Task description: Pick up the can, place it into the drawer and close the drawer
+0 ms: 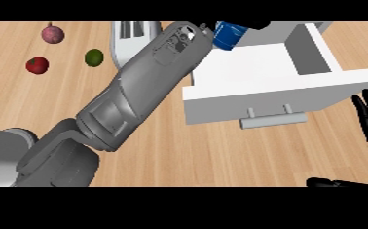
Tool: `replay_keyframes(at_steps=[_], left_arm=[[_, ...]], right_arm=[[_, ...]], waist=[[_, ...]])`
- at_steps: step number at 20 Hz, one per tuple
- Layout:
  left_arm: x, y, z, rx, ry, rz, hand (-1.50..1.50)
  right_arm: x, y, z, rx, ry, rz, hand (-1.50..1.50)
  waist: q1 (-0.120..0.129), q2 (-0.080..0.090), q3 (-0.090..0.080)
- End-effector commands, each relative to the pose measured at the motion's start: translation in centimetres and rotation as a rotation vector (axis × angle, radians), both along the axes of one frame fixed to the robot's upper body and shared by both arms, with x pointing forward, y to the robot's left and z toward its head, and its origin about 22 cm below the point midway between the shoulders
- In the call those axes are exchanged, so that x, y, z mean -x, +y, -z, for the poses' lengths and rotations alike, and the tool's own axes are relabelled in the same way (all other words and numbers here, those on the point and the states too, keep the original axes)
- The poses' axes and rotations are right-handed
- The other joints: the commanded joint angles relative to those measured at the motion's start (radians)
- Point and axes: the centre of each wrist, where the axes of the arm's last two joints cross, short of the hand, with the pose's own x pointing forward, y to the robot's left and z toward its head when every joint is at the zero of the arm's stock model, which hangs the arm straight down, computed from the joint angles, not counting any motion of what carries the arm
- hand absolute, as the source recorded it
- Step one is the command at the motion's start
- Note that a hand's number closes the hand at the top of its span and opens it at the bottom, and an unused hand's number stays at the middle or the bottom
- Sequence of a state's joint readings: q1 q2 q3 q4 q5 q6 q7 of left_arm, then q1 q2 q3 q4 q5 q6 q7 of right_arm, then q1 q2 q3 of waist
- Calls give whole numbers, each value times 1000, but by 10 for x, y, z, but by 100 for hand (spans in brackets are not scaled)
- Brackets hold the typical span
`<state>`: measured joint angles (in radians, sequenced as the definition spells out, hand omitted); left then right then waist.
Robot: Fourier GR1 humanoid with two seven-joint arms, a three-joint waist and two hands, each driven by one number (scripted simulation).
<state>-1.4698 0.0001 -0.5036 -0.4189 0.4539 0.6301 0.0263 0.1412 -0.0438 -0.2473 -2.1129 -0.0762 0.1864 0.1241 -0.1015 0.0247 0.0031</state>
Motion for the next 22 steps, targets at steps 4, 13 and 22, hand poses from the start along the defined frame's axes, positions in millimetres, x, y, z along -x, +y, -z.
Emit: replay_keyframes(at_steps=[4,13,22], left_arm=[[-4,8,19,-44,-26,-4,150],[-1,9,34,-73,-22,-97,-150],[-3,14,40,-26,-38,-152,-150]], right_arm=[[-2,-8,4,7,-9,-9,-150],[-11,13,-11,15,-34,-34,-150],[3,1,-7,32,-30,-42,-150]], waist=[[-14,5,0],[-27,6,-1],[-26,4,-1]])
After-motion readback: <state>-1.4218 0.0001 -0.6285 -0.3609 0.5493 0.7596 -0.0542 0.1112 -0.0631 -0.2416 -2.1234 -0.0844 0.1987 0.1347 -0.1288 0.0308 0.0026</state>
